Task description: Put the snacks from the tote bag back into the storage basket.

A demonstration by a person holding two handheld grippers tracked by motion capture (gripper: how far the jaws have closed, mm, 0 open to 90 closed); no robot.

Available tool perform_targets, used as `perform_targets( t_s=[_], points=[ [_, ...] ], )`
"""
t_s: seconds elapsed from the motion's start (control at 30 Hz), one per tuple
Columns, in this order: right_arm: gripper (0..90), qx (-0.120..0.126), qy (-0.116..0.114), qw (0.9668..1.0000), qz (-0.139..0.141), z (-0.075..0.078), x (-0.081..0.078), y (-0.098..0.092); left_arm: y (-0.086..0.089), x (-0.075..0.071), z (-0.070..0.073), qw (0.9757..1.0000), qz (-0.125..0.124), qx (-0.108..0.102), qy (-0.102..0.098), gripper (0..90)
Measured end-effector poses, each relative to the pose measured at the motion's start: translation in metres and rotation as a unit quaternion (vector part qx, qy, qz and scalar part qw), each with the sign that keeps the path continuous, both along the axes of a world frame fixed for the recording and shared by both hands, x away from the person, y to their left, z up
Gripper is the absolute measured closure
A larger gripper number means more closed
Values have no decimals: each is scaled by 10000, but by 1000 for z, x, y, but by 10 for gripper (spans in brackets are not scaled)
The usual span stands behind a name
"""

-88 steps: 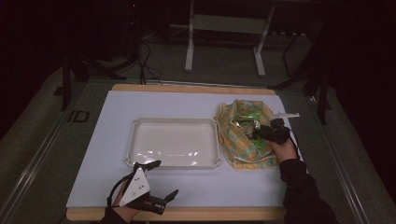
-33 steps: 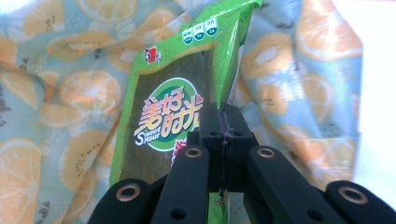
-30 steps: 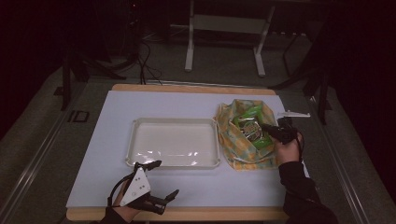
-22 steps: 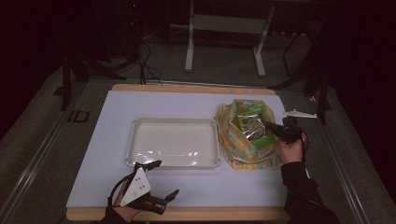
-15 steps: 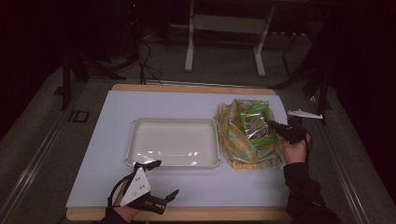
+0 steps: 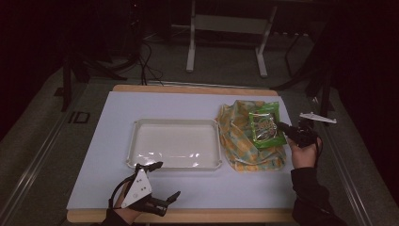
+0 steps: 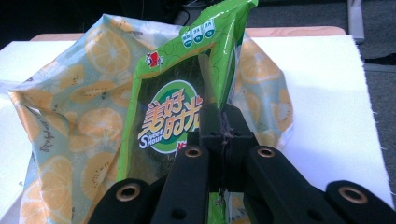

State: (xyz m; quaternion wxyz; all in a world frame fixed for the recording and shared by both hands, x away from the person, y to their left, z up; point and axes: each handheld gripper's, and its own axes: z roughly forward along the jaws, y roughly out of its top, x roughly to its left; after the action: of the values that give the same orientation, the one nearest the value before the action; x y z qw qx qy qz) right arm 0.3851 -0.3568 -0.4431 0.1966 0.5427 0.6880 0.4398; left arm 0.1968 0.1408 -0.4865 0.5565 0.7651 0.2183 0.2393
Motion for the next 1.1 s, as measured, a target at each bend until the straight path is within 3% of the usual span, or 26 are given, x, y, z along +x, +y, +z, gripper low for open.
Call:
perform_targets(
  t_s=[0.6, 1.1],
  points=[
    [894, 99, -165, 9996, -220, 14, -14, -18, -2, 1, 0, 10000, -8, 14, 12, 4],
    [895, 188, -421, 9985, -289, 40, -25, -22, -2, 1, 0, 10000, -26, 10, -23, 4]
  ],
)
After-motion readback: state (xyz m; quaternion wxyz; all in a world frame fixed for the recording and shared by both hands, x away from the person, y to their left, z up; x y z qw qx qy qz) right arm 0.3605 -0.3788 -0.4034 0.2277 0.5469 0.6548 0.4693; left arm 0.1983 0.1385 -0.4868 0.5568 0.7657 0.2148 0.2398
